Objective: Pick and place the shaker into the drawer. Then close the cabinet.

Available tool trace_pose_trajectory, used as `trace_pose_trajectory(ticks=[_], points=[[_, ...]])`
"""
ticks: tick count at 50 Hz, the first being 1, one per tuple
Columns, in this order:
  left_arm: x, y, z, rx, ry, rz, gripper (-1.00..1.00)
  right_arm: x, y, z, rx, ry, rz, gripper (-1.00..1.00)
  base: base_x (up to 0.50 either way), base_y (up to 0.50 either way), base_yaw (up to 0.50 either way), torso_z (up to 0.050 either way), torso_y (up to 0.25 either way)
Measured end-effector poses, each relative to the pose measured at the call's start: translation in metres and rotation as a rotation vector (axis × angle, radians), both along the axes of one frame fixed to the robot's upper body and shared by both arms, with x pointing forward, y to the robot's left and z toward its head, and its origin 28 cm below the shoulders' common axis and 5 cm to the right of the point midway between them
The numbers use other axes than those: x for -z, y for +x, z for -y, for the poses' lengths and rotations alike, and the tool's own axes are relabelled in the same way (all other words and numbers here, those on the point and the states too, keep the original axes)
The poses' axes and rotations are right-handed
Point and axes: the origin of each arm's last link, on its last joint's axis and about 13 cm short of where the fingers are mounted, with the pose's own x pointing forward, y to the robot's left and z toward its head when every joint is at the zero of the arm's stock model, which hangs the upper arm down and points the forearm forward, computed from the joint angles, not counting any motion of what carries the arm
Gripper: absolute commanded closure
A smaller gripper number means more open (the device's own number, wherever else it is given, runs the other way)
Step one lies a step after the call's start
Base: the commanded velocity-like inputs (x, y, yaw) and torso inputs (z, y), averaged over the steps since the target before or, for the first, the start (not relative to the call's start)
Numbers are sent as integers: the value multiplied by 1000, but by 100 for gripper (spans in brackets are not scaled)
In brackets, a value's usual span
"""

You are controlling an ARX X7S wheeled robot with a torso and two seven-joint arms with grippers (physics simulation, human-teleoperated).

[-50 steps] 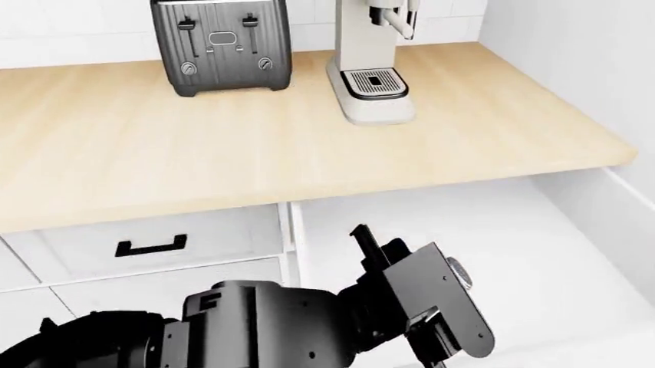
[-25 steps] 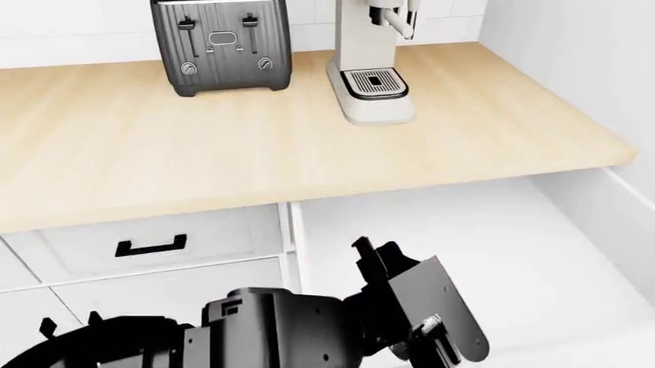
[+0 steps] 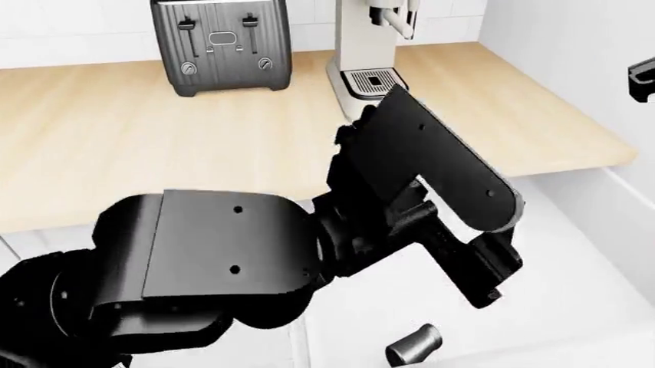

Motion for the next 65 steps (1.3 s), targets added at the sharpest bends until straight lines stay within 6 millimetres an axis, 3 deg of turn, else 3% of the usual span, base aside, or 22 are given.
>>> trace_pose_trajectory(ticks=[8,16,31,41,50,65], points=[[-43,1,-23,-59,-147,76,-100,12,9,-4,-39,9,-63,100,0,0,0,0,0],[-63,0,-49,-136,-248,127,-100,26,17,-6,-90,12,-147,100,0,0,0,0,0],[-65,-5,-84,-262,-342,150,-100,30,29,7,-161,-57,-352,100,0,0,0,0,1],[-64,-7,-95,-302,-376,153,-100,1,27,23,-215,-212,-533,100,0,0,0,0,0],[-61,-10,-98,-313,-393,144,-100,-26,28,18,-260,-349,-688,100,0,0,0,0,0],[-58,-20,-106,-330,-413,125,-100,8,82,3,-274,-361,-857,100,0,0,0,0,0]])
